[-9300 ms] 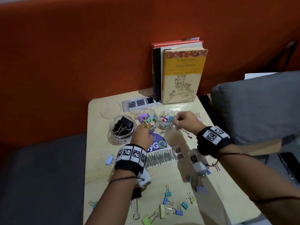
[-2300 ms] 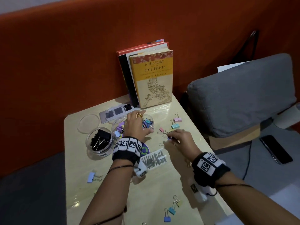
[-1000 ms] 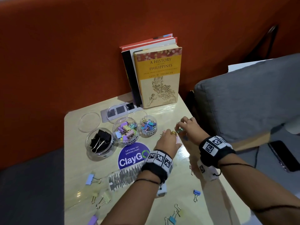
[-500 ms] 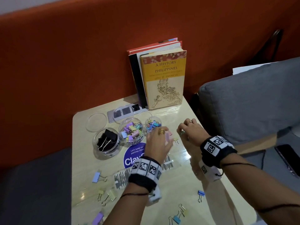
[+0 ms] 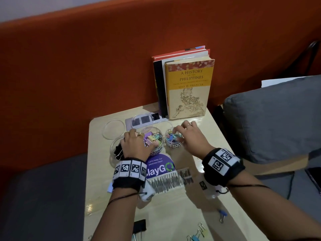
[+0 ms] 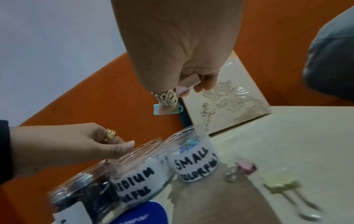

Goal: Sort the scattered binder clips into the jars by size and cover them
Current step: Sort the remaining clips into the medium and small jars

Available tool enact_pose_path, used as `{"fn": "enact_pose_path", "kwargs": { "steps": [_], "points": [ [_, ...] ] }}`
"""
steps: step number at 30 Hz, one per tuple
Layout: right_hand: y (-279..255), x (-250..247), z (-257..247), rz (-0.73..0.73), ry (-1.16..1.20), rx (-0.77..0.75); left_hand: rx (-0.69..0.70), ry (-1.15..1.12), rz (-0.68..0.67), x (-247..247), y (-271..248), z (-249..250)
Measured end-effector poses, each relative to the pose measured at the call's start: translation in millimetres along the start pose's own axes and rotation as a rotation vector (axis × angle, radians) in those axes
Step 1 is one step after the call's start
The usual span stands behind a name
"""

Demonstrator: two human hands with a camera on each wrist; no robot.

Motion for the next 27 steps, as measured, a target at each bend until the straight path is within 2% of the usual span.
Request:
{"fn": "enact_pose_path", "kwargs": {
  "steps": [4, 7, 11, 14, 18, 21, 24, 27],
  "points": [
    [24.4, 19.8, -34.5, -0.049, -0.015, -0.075, 0.152, -0.062, -0.18, 18.0, 4.5, -0.3],
    [41.6, 46.1, -51.0, -0.172, 0.003, -0.092, 0.165, -0.105, -0.25, 27.5, 11.8, -1.8],
    [50.0, 74.3, -58.0, -0.367, 0.218, -0.071, 0.155, -0.105, -0.24, 41.6, 19.6, -6.9],
    [49.0, 76.2, -57.5, -0.39, 0.252, -0.078, 0.151, -0.145, -0.21, 40.4, 16.7, -8.4],
    [34.4, 50.0, -54.6, -0.153, 0.22, -0.19, 0.163, -0.192, -0.163, 23.6, 3.0, -7.3],
    [5.7, 31.6, -32.7, 0.024, 0.205, -0.172, 0.21, -0.208, -0.117, 15.3, -16.0, -6.6],
    [-36.2, 10.2, 10.3, 0.172, 0.21, -0.06, 0.253, -0.267, -0.017, 9.4, -49.5, -8.0],
    [-74.7, -4.1, 68.6, 0.289, 0.189, 0.168, 0.15, -0.367, 0.043, 17.4, -84.1, -29.7]
  ]
}}
Point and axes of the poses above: each hand's wrist, its own y-axis towards the middle knuckle, its own x-axis out of the palm, z = x × y, the point moved 9 cm from there along y, towards the middle knuckle, and after that the axes turned 12 degrees about y, right-handed, at the moved point
